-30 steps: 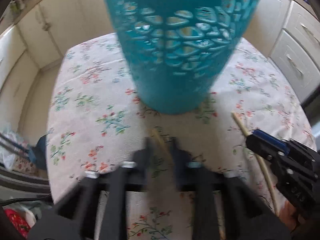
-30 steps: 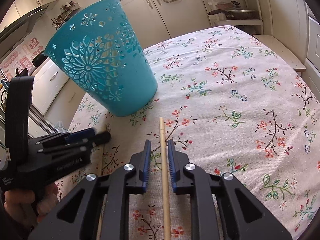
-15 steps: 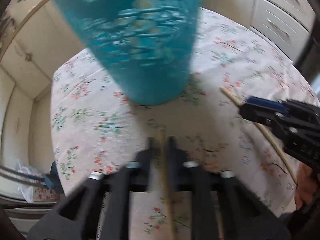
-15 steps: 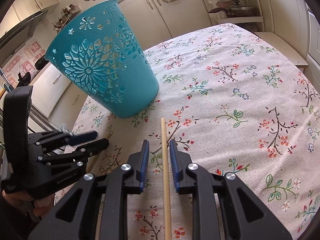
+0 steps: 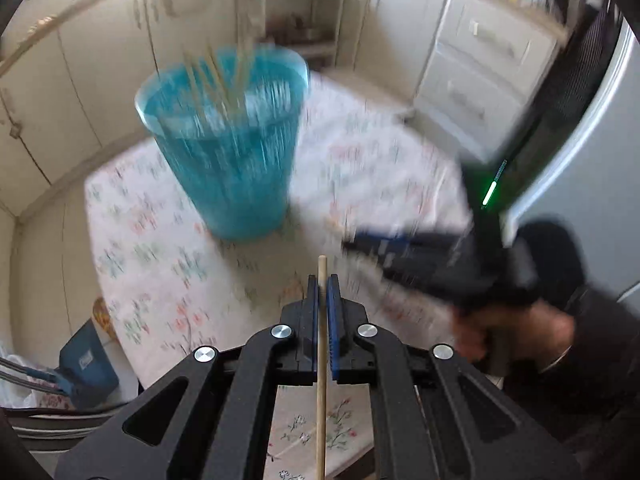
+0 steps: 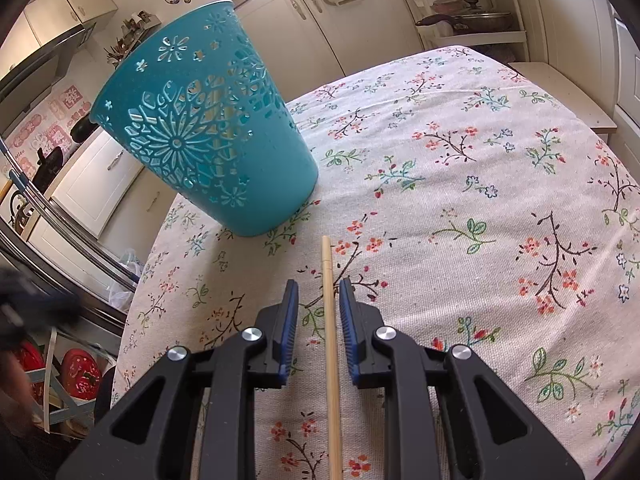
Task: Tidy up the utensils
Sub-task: 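Drop the left tool's chopstick into the basket while the right tool holds its chopstick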
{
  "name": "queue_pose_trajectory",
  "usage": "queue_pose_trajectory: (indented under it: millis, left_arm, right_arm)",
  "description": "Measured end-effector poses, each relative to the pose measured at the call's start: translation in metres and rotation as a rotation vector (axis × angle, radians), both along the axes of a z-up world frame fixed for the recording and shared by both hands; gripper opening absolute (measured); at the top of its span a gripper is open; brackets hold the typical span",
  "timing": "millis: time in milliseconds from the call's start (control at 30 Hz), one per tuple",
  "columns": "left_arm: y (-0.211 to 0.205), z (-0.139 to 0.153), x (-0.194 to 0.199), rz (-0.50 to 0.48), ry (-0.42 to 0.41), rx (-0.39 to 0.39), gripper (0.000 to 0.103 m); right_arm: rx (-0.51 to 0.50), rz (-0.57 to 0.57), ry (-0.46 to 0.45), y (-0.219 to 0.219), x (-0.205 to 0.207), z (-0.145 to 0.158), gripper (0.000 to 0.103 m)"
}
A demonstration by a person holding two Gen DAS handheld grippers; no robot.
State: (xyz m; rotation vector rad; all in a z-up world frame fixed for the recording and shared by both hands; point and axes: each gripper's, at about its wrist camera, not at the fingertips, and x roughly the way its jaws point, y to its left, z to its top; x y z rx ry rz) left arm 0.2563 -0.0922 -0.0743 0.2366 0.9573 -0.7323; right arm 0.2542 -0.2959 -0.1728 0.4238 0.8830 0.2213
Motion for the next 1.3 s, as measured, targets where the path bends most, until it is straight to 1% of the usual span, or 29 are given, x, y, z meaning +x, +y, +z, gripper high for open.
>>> queue_pose_trajectory:
  millis: [33, 100, 133, 167, 233, 300, 367, 400, 433, 533, 567, 633, 767, 833, 900, 1033, 1100, 1133, 1167, 1200, 1233, 1267, 1300]
  left_arm:
    - [0.002, 0.011, 0.002, 0.006, -0.012, -0.029, 0.004]
    - [0.004, 0.040, 0.005, 0.038, -0.071, -0.097, 0.004]
    - [0.005, 0.058, 0.007, 0.064, -0.106, -0.147, 0.004]
    - [0.003, 0.068, 0.017, 0.081, -0.129, -0.178, 0.004]
    - [0.007, 0.094, 0.028, 0.161, -0.223, -0.254, 0.004]
    - [0.006, 0.109, 0.041, 0.214, -0.264, -0.307, 0.004]
    - [0.002, 0.123, 0.058, 0.294, -0.321, -0.360, 0.004]
    - [0.000, 0.128, 0.064, 0.320, -0.342, -0.369, 0.004]
    - [-0.003, 0.132, 0.073, 0.374, -0.386, -0.371, 0.004]
    - [-0.011, 0.137, 0.093, 0.469, -0.472, -0.373, 0.004]
    - [-0.016, 0.137, 0.101, 0.498, -0.502, -0.369, 0.004]
    - [-0.020, 0.134, 0.112, 0.549, -0.537, -0.361, 0.004]
    - [-0.035, 0.111, 0.134, 0.614, -0.590, -0.314, 0.004]
    - [-0.041, 0.096, 0.145, 0.622, -0.590, -0.269, 0.004]
    - [-0.040, 0.080, 0.148, 0.624, -0.572, -0.242, 0.004]
    - [-0.032, 0.058, 0.142, 0.616, -0.540, -0.203, 0.005]
    - [-0.022, 0.052, 0.131, 0.611, -0.529, -0.191, 0.008]
    - [-0.017, 0.050, 0.124, 0.613, -0.526, -0.191, 0.014]
    - [-0.009, 0.047, 0.115, 0.619, -0.526, -0.190, 0.023]
    - [-0.002, 0.045, 0.106, 0.627, -0.530, -0.185, 0.028]
    - [0.009, 0.041, 0.094, 0.642, -0.539, -0.177, 0.041]
    - [0.016, 0.038, 0.085, 0.657, -0.546, -0.173, 0.051]
    - [0.027, 0.031, 0.072, 0.688, -0.557, -0.165, 0.056]
  right_arm:
    - [0.001, 0.000, 0.000, -0.001, 0.000, 0.000, 0.021]
    - [0.000, 0.000, 0.000, 0.000, 0.000, 0.000, 0.021]
    - [0.000, 0.000, 0.000, 0.000, 0.000, 0.000, 0.021]
    - [0.000, 0.001, 0.000, 0.000, 0.000, 0.000, 0.021]
    - [0.000, 0.001, 0.000, 0.000, 0.000, 0.000, 0.021]
    - [0.003, 0.000, 0.000, 0.000, 0.000, 0.000, 0.021]
    - [0.005, 0.000, 0.000, 0.000, 0.000, 0.000, 0.021]
    - [0.007, -0.001, 0.000, -0.001, 0.000, 0.000, 0.021]
    - [0.009, -0.001, 0.000, -0.001, 0.000, 0.000, 0.021]
    - [0.014, -0.001, 0.000, -0.003, 0.000, -0.001, 0.021]
    - [0.017, -0.001, 0.000, -0.003, 0.000, -0.001, 0.021]
    - [0.024, -0.001, 0.000, -0.005, 0.000, -0.001, 0.021]
    - [0.028, 0.000, 0.000, -0.007, 0.000, -0.001, 0.021]
    - [0.030, 0.000, 0.000, -0.007, 0.000, -0.001, 0.021]
    - [0.035, 0.000, 0.001, -0.008, 0.000, -0.001, 0.021]
    - [0.034, -0.001, 0.001, -0.007, 0.000, -0.001, 0.021]
    - [0.034, -0.001, 0.001, -0.007, 0.000, -0.001, 0.021]
    - [0.035, -0.001, 0.001, -0.007, 0.000, -0.001, 0.021]
    - [0.036, -0.001, 0.001, -0.007, 0.000, -0.001, 0.021]
    - [0.037, -0.001, 0.001, -0.008, 0.000, -0.001, 0.021]
    - [0.037, -0.001, 0.001, -0.008, 0.000, -0.001, 0.021]
    - [0.038, -0.001, 0.001, -0.008, 0.000, -0.001, 0.021]
    - [0.038, -0.001, 0.001, -0.008, 0.000, -0.001, 0.021]
